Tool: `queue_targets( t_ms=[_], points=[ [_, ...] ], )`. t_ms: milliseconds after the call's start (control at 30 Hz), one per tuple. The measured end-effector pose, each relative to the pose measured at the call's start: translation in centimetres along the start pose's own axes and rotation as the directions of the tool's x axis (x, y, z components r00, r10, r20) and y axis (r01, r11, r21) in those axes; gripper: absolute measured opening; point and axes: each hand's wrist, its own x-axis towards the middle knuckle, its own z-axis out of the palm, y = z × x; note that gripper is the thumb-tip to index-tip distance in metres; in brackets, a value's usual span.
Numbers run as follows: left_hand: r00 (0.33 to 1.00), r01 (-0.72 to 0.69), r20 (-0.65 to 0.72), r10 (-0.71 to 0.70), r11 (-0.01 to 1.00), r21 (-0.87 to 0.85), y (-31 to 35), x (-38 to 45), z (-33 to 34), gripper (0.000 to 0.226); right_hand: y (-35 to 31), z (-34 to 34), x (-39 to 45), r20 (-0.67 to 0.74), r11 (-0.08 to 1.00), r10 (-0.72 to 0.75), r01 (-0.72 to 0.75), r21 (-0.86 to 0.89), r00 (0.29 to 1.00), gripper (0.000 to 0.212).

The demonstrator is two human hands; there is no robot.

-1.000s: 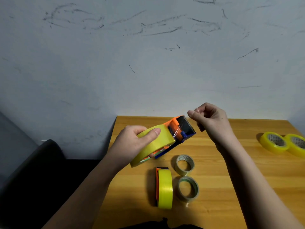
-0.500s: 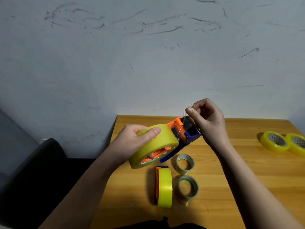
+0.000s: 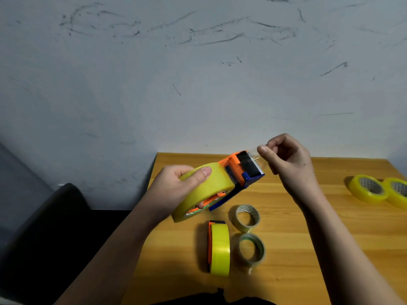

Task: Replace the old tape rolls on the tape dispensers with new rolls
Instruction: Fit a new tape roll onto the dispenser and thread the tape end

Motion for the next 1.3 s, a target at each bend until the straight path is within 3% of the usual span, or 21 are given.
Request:
queue_targets(
  t_ms=[200, 400, 633, 733, 867, 1100, 1300],
  points=[
    [0.998, -0.034, -0.048, 0.037, 0.998, 0.043, 0.0, 0.0, 0.2, 0.065, -0.1, -0.5, 0.3, 0.036, 0.974, 0.206, -0.209, 0.091, 0.978, 0.015],
    [1.0, -0.004, -0.026, 0.005, 1.0, 0.03, 0.0, -0.2, 0.0, 0.058, 0.2, -0.3, 0.4, 0.158, 0.865, 0.384, -0.414, 0.284, 0.91, 0.022],
    [1.0, 0.01, -0.007, -0.01, 0.998, 0.055, 0.0, -0.1, -0.1, 0.045, 0.5, -0.5, 0.8, 0.131, 0.898, 0.361, -0.383, 0.217, 0.923, 0.021],
    [1.0, 0.021, 0.02, -0.023, 0.997, 0.071, 0.1, 0.1, -0.4, 0.054, 0.4, -0.7, 1.1, 0.097, 0.946, 0.289, -0.299, 0.123, 0.953, 0.017],
    [0.993, 0.081, 0.085, -0.086, 0.995, 0.061, -0.1, 0.4, -0.9, 0.044, 0.0, -0.7, 1.0, 0.043, 0.988, 0.143, -0.14, -0.067, 0.989, 0.016],
    [0.973, 0.094, 0.21, -0.093, 0.996, 0.004, -0.6, 0.6, -1.7, 0.036, 0.4, -1.3, 1.4, 0.117, 0.948, 0.313, -0.317, 0.025, 0.943, 0.017],
    [0.972, 0.099, 0.217, -0.088, 0.994, -0.042, -1.1, 0.9, -1.8, 0.029, 0.2, -1.5, 1.5, 0.135, 0.944, 0.318, -0.326, 0.04, 0.938, 0.018]
  ],
)
